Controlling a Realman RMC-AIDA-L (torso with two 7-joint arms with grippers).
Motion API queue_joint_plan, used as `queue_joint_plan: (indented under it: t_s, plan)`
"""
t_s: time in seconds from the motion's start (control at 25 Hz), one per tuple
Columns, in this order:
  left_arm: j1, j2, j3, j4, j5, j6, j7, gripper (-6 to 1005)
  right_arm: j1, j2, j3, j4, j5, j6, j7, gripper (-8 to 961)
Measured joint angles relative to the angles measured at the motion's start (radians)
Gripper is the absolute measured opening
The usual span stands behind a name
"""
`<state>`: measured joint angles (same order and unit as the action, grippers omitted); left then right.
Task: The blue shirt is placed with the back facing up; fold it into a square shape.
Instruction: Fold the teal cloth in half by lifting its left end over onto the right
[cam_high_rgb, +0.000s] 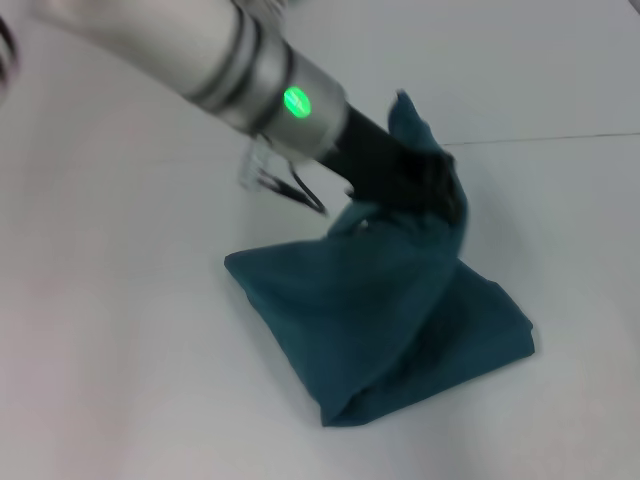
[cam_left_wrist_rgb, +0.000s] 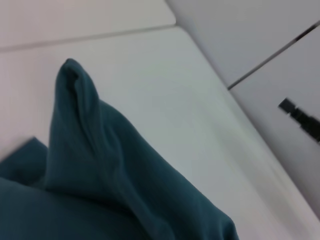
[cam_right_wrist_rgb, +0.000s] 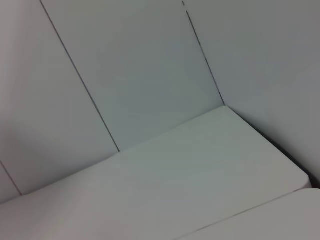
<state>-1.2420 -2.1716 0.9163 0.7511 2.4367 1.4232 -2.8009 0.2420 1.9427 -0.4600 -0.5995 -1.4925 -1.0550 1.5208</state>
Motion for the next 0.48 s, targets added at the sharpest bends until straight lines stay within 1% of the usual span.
queue_joint_plan:
  t_s: [0.04, 0.08, 0.16, 0.2, 0.24, 0.28, 0.32, 0.48]
  plan:
    - [0.0, 0.0, 0.0, 0.0, 0.0, 0.0, 0.0, 89, 0.003, 0.001, -0.002, 0.0, 0.0, 0.0, 0.0, -1]
    - [0.0, -0.001, 0.029, -0.033, -0.022, -0.034, 0.001, 89, 0.007, 0.002, -0.004, 0.0, 0.0, 0.0, 0.0, -1]
    - [-0.001, -0.001, 0.135, -0.134, -0.114, -0.124, 0.018, 89, 0.016, 0.005, -0.007, 0.0, -0.004, 0.0, 0.0, -2]
    - [-0.001, -0.001, 0.167, -0.155, -0.144, -0.15, 0.024, 90, 0.032, 0.008, -0.008, 0.0, -0.02, 0.0, 0.0, -2]
    - [0.003, -0.002, 0.212, -0.167, -0.18, -0.181, 0.03, 90, 0.032, 0.008, -0.008, 0.0, -0.02, 0.0, 0.0, -2]
    - [0.01, -0.003, 0.271, -0.174, -0.223, -0.217, 0.033, 90, 0.044, 0.01, -0.008, 0.0, -0.039, 0.0, 0.003, -2]
    - [0.013, -0.004, 0.289, -0.174, -0.245, -0.225, 0.034, 112, 0.044, 0.01, -0.008, 0.0, -0.039, 0.0, 0.003, -2]
    - [0.018, -0.002, 0.299, -0.166, -0.276, -0.228, 0.036, 202, 0.052, 0.014, -0.008, 0.0, -0.05, -0.001, 0.005, -2]
